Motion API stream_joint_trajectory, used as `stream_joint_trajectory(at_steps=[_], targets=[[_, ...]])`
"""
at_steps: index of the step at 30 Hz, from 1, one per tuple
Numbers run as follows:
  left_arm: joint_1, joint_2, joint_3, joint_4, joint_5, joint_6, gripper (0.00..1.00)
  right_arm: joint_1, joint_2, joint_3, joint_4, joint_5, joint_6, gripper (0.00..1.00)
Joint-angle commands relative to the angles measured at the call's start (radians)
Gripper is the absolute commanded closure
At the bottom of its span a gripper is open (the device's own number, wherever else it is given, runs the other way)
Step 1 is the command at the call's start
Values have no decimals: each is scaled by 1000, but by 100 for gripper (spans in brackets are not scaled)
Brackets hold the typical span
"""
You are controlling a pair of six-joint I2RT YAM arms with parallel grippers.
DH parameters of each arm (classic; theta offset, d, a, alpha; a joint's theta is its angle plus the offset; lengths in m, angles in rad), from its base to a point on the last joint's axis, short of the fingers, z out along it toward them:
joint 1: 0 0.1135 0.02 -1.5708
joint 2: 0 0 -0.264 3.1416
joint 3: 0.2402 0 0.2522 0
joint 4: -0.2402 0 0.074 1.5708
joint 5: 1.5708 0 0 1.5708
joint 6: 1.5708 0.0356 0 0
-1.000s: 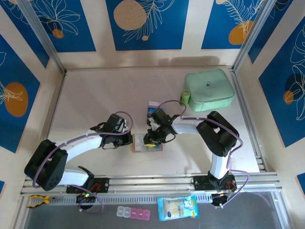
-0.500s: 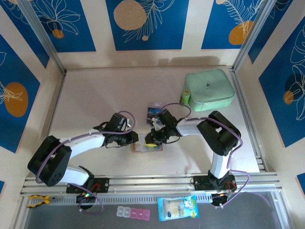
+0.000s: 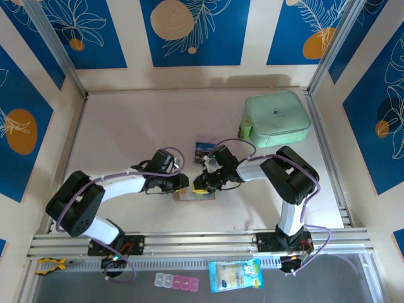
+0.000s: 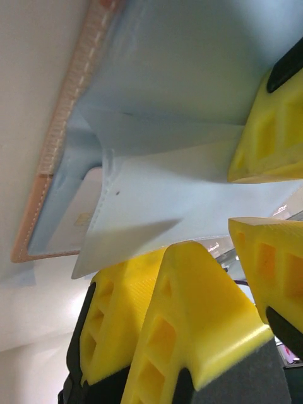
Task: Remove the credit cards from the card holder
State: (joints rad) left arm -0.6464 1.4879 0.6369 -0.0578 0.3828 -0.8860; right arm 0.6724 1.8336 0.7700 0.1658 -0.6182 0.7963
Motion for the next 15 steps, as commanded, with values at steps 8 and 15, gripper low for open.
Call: stream_joint_trajectory(at_steps=[8, 15], targets=[[-13, 1, 29, 17, 24, -19, 76, 4, -29, -25, -7, -23, 29, 76], [-14, -30, 44, -9, 27, -19, 76, 0, -131, -9, -94, 26, 3, 75]])
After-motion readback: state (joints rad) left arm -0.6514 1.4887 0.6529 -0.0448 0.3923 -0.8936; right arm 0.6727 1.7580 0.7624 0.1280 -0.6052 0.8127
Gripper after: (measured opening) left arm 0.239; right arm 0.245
